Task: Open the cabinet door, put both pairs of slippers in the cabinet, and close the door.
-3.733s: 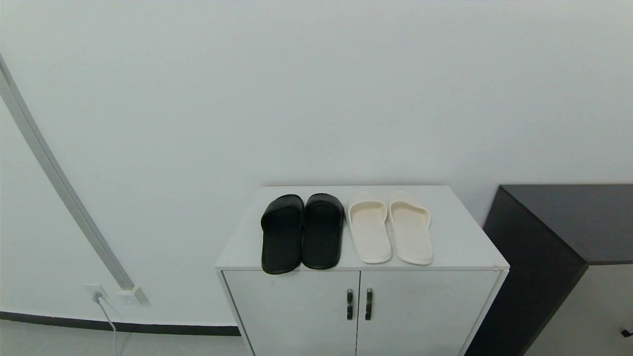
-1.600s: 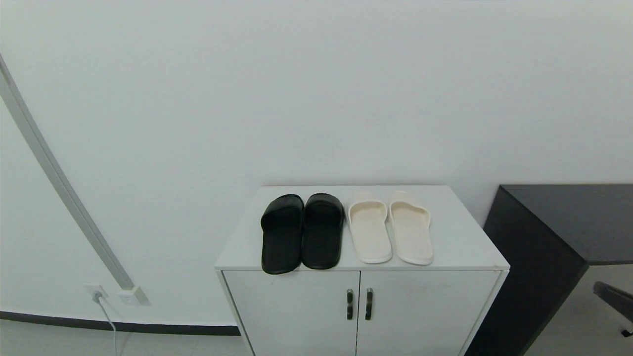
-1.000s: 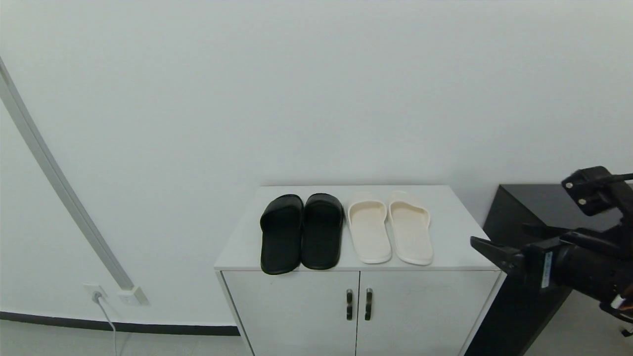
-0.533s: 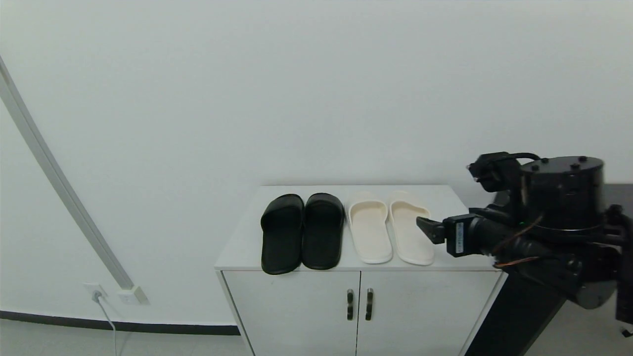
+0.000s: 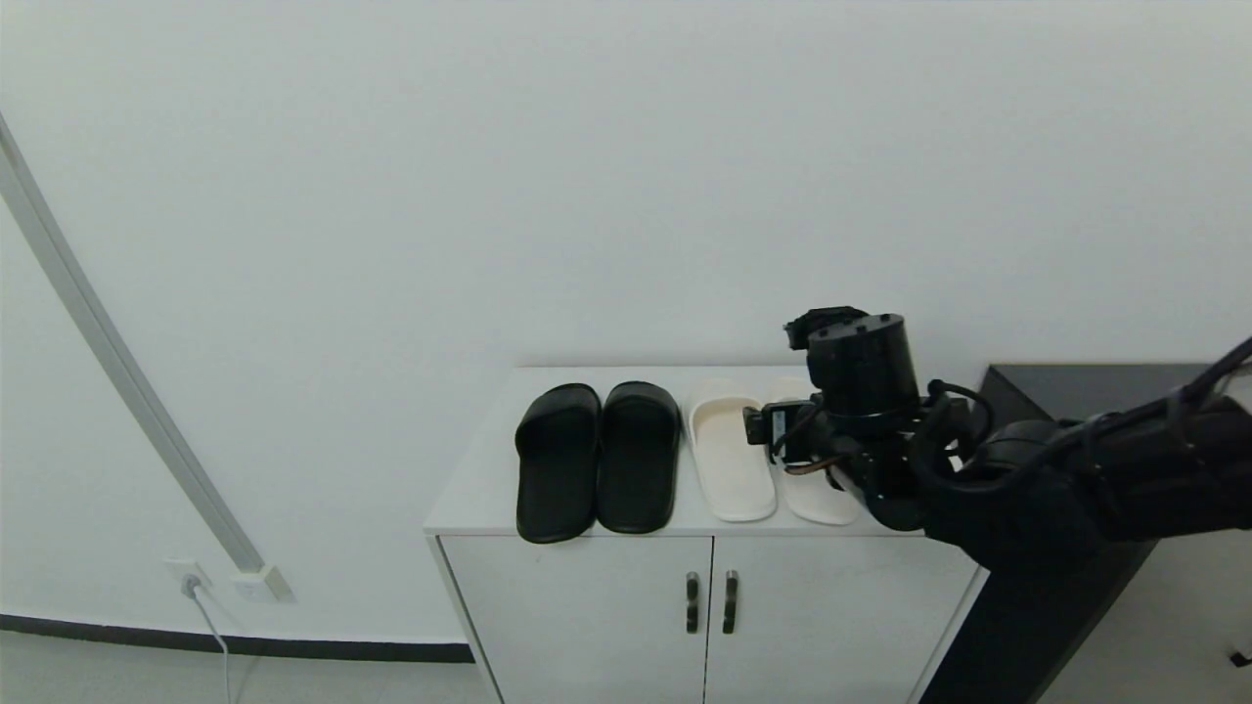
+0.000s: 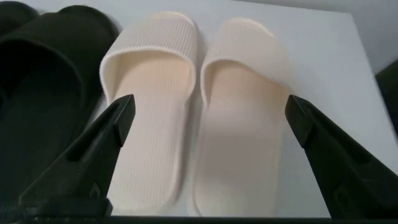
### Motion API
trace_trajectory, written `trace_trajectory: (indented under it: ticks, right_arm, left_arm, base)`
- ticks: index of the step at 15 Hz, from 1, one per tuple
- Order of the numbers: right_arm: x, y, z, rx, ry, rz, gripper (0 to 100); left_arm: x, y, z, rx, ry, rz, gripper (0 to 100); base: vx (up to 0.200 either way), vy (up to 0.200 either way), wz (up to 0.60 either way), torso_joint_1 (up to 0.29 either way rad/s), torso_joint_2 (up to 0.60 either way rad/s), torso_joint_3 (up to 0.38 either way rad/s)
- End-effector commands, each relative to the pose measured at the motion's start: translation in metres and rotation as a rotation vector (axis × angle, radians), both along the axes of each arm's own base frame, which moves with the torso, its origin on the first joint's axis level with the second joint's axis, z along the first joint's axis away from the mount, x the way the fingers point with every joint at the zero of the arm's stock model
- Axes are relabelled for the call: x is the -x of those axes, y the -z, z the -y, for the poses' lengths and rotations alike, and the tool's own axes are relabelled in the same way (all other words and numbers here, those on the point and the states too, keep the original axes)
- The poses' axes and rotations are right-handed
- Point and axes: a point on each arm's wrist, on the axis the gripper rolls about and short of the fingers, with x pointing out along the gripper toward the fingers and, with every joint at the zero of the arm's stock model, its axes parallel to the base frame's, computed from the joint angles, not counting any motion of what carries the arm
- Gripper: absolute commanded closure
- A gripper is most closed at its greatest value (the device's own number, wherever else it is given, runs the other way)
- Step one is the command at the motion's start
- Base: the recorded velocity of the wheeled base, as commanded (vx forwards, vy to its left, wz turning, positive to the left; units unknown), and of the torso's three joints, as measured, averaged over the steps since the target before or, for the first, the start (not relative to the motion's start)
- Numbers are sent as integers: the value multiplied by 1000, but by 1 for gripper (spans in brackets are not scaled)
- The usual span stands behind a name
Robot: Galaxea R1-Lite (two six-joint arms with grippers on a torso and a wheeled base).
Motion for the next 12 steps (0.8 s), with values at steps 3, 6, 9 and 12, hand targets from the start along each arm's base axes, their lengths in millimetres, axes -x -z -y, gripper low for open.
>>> trace_trajectory:
  ticks: [3,6,9,12]
  right_arm:
    - [-47,36,-16,12,58,-28,0]
    - [-65,56,-25,21,65,-38,0]
    - [-87,64,-27,10,93,-20,0]
    - [-98,65,-27,2,90,-6,0]
  left_arm:
    - [0,0,0,0,-1,0,100]
    - [0,0,0,0,-1,0,100]
    - [0,0,0,0,1,0,100]
    - [0,0,0,0,-1,0,100]
  base:
    - [0,0,0,0,0,0]
    - [0,0,0,0,0,0]
    - [0,0,0,0,0,0]
    - [0,0,0,0,0,0]
